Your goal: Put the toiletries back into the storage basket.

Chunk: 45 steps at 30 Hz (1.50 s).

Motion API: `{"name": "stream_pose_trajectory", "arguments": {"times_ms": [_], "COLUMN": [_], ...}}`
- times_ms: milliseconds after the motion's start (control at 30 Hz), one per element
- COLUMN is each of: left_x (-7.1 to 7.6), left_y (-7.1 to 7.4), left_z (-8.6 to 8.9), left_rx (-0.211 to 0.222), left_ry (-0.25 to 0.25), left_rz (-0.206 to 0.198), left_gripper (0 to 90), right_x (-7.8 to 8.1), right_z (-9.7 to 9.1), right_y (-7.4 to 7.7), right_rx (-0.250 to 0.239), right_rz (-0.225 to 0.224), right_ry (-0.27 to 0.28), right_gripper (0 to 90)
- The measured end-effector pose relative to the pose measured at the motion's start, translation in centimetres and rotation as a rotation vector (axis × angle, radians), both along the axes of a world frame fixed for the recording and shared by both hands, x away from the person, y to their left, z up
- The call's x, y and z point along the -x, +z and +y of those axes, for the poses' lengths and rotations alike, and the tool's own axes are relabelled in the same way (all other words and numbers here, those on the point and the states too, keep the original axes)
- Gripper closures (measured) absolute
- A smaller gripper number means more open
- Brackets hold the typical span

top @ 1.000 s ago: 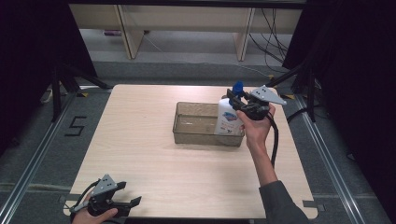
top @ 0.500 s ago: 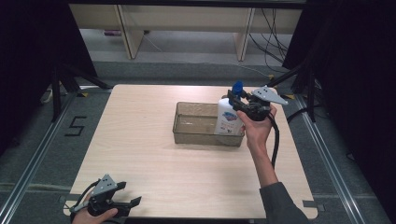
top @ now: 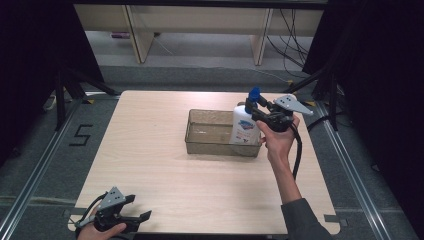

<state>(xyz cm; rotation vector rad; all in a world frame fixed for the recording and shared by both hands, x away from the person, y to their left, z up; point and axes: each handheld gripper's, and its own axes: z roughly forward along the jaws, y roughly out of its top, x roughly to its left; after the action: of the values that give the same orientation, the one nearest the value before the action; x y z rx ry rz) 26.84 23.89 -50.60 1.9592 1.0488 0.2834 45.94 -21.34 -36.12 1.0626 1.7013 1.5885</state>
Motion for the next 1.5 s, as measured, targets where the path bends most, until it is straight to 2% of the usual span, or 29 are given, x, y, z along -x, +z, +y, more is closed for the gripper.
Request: {"name": "stream_pose_trajectory", "arguments": {"times_ms": [100,167,267,367,400,433,467,567,800,867,900,933,967,1033,1167,1200,1233,1500], "left_x": [0.0,-0.1,-0.1,-0.1,0.0,-0.1,-0.1,-0.1,-0.1,0.0,0.0,0.0,0.0,0.0,0.0,0.0,0.0,0.0], "left_y": [0.0,0.0,0.0,-0.1,-0.1,-0.1,0.0,-0.1,0.0,0.0,0.0,0.0,0.0,0.0,0.0,-0.1,0.0,0.0], "left_z": [0.0,0.1,0.1,0.1,0.1,0.1,0.1,0.1,0.1,0.0,0.0,0.0,0.0,-0.1,-0.1,-0.1,0.0,0.0], "left_rx": [-0.001,-0.013,-0.007,-0.003,-0.009,-0.007,-0.008,-0.006,-0.009,-0.004,-0.003,0.000,-0.002,0.002,0.002,0.005,-0.006,-0.007], "left_ry": [0.001,-0.005,-0.002,-0.001,-0.001,0.001,0.000,0.000,0.001,0.003,0.002,0.002,0.002,0.000,0.000,-0.004,-0.012,-0.012], "left_rz": [0.000,0.001,0.000,-0.006,-0.003,-0.003,-0.001,-0.002,-0.002,0.001,0.001,-0.001,0.001,-0.001,-0.002,-0.007,-0.006,-0.007], "left_gripper": [15.7,15.7,15.7,15.7,15.7,15.7,15.7,15.7,15.7,15.7,15.7,15.7,15.7,15.7,15.7,15.7,15.7,15.7], "right_x": [0.3,0.5,0.9,1.2,1.2,1.5,1.5,1.9,2.8,2.9,3.1,3.1,3.2,3.4,3.7,3.7,3.7,3.8], "right_z": [-0.3,-0.4,-0.6,-0.7,-0.8,-0.8,-0.9,-1.3,-1.7,-1.9,-1.9,-2.0,-2.0,-2.1,-2.3,-2.3,-2.3,-2.4], "right_y": [0.1,0.2,0.3,0.4,0.5,0.7,0.8,0.9,0.8,0.9,1.0,1.0,1.0,1.1,1.2,1.2,1.2,1.0], "right_rx": [0.003,0.006,0.010,-0.016,-0.011,-0.017,0.003,-0.023,-0.040,-0.034,-0.049,-0.054,-0.037,-0.058,-0.057,-0.070,-0.070,-0.061], "right_rz": [0.004,-0.005,-0.004,0.004,-0.018,-0.009,-0.015,-0.002,-0.014,-0.002,0.006,-0.007,-0.003,0.003,0.009,0.009,0.009,0.010], "right_ry": [-0.019,-0.016,-0.020,-0.019,-0.019,-0.019,-0.030,-0.027,-0.041,-0.042,-0.044,-0.039,-0.050,-0.036,-0.041,-0.035,-0.035,-0.039], "right_gripper": [46.0,46.0,43.2,43.2,43.5,43.5,43.3,41.7,40.1,40.0,40.0,40.0,39.9,39.9,39.7,39.7,39.7,39.7]}}
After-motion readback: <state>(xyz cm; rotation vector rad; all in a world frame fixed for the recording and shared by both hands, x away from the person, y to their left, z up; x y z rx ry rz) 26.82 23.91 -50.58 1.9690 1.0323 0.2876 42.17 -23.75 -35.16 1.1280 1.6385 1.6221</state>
